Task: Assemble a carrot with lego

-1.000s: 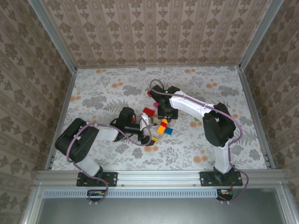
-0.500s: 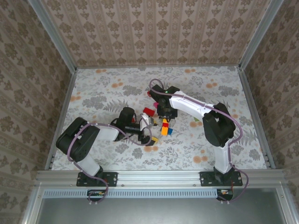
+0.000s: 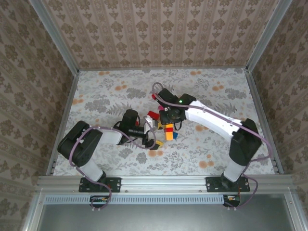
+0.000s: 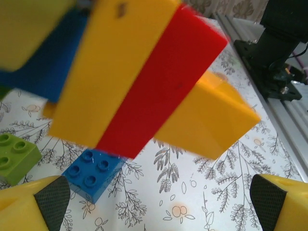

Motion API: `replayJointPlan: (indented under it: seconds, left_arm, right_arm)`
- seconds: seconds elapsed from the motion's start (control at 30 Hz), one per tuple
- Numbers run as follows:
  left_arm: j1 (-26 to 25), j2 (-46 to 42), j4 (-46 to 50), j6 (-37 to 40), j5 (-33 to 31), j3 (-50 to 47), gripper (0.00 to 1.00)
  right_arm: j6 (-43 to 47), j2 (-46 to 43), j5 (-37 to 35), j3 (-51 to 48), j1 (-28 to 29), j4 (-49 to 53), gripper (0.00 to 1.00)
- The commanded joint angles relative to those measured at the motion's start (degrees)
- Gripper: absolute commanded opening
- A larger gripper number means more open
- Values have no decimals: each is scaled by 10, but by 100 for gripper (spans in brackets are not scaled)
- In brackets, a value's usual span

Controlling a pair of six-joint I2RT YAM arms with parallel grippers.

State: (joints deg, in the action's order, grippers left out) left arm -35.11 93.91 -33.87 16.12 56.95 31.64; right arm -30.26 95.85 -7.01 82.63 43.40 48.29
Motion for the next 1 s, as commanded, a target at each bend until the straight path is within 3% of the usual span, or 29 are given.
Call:
replayJointPlan:
  seconds: [0.0, 0.23, 0.43, 0.8, 0.97]
  left_arm:
    - [15, -6, -55, -40, 78, -15, 100]
    - [16, 17, -70, -73, 192, 2, 100]
    - [15, 35, -90, -96, 250, 12, 100]
    - [23, 32, -82, -105, 225, 26, 100]
    - [29, 32, -136, -139, 224, 17, 100]
  right_arm:
    - [82, -66, 32, -60, -2, -87, 33]
    - [200, -188, 120, -251, -6, -343, 34]
    - [224, -254, 150, -367, -14, -501, 33]
    - [233, -288, 272, -414, -19, -541, 32]
    - [230, -299, 294, -431, -18, -545, 32]
